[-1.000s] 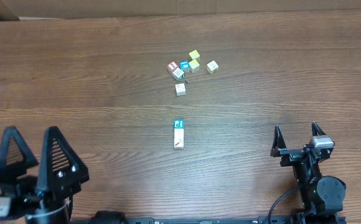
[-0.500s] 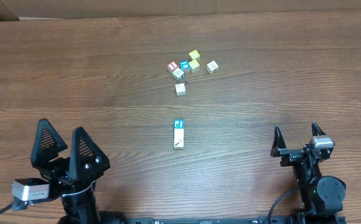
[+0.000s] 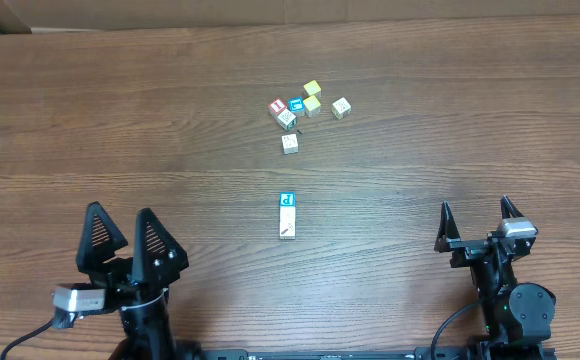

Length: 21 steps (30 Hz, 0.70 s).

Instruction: Flip 3 blocks

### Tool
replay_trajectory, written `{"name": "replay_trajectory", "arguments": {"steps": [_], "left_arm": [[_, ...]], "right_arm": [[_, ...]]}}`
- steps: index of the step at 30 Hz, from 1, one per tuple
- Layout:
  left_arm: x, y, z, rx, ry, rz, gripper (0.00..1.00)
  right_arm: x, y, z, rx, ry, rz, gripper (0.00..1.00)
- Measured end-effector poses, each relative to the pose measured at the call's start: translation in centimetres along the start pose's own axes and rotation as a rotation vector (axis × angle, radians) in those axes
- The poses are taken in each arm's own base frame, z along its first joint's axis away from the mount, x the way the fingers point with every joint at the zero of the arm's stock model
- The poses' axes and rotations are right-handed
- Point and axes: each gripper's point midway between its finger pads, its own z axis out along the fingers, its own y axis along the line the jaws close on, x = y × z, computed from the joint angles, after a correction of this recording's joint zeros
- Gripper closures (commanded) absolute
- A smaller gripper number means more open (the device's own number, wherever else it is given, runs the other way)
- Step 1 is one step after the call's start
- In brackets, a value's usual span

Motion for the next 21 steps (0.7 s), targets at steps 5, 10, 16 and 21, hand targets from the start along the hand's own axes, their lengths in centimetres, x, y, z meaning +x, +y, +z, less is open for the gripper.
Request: {"name": "replay_trajectory", "arguments": {"steps": [5, 10, 16, 21], "left_arm": [[3.4, 2.7, -0.8, -0.060, 0.067, 0.017, 0.00], [7.2, 5.5, -1.8, -0.144, 0.183, 0.044, 0.00], [10.4, 8.0, -3.2, -0.241, 0.324, 0.085, 0.00], [13.3, 10.3, -5.2, -0.329, 0.472, 0.142, 0.00]], "right_arm": [[0.0, 0.0, 0.0, 0.000, 0.000, 0.000, 0.00], [0.0, 0.0, 0.0, 0.000, 0.001, 0.000, 0.00], [0.0, 0.0, 0.0, 0.000, 0.000, 0.000, 0.00], [0.0, 0.0, 0.0, 0.000, 0.000, 0.000, 0.00]]}}
